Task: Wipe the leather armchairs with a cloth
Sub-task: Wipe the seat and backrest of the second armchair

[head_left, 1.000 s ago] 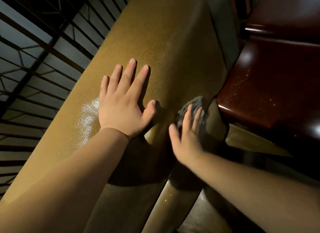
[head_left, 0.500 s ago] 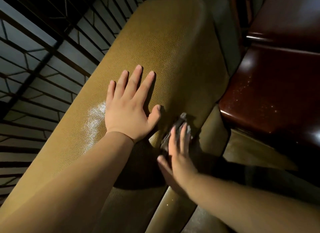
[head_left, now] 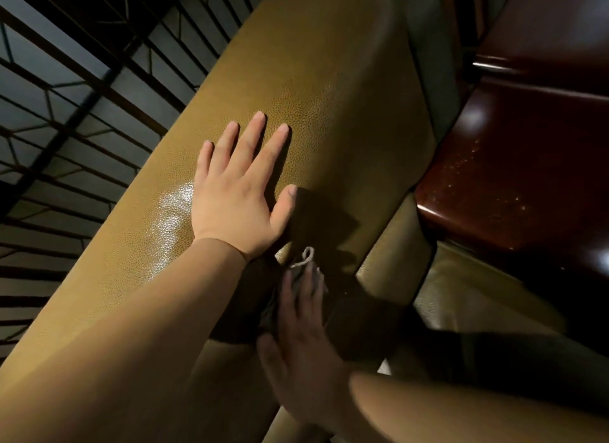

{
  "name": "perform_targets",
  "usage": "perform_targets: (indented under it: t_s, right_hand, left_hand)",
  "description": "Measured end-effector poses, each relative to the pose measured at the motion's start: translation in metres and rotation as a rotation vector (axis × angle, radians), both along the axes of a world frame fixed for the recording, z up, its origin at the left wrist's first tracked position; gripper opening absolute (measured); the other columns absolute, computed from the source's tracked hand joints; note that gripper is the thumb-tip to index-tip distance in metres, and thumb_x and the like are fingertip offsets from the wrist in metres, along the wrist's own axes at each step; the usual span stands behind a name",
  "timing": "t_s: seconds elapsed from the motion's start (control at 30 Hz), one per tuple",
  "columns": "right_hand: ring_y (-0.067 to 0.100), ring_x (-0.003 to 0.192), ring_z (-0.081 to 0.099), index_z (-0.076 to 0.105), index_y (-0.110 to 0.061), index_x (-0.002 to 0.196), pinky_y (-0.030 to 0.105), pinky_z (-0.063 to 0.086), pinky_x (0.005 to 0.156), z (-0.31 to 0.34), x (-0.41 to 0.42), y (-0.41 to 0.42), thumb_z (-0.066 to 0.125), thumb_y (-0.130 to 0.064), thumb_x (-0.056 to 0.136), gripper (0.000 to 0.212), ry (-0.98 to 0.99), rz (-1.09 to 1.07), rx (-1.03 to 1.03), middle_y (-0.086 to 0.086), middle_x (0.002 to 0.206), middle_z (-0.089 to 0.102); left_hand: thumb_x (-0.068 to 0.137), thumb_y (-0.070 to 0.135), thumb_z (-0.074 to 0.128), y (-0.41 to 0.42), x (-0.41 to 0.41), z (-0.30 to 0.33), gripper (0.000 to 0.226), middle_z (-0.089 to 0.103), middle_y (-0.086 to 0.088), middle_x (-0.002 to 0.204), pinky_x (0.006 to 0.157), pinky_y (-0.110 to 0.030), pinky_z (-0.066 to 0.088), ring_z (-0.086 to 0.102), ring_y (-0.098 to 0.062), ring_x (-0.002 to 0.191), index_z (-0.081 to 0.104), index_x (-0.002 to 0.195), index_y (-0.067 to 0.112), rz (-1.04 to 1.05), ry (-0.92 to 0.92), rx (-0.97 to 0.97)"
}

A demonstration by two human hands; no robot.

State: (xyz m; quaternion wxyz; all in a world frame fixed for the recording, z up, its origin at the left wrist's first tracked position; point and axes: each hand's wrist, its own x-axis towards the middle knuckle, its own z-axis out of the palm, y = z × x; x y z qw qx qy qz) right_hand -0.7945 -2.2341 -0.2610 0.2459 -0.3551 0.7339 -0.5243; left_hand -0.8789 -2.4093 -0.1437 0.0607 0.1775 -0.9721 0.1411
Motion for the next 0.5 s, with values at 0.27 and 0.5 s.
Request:
perform_targets:
  t_s: [0.27,0.5]
  right_hand:
    - [0.038,0.156,-0.022,-0.017,-0.031,0.163,0.060,-0.005,0.127,-0.005,-0.137,-0.062,-0.009,-0.062,0.095,0.076,-0.036,-0.384,0.184,0.008,0.169,-0.029]
    - [0.066,0.147,0.017,0.002,-0.021,0.156,0.073,0.022,0.117,0.007,-0.036,-0.024,0.043,-0.032,0.110,0.063,0.416,-0.034,-0.072,0.032,0.165,0.015]
  left_hand:
    - [0.105,0.053,0.032,0.001,-0.004,-0.003,0.063,0.023,0.004,0.174,0.128,-0.058,0.017,0.021,-0.031,0.160,0.025,0.166,0.039,-0.020,0.032,0.070]
    - [0.110,0.040,0.023,0.010,-0.011,0.020,0.057,0.016,0.004,0.176,0.131,-0.055,0.009,0.012,-0.027,0.162,0.020,0.167,0.039,0.037,-0.006,0.252]
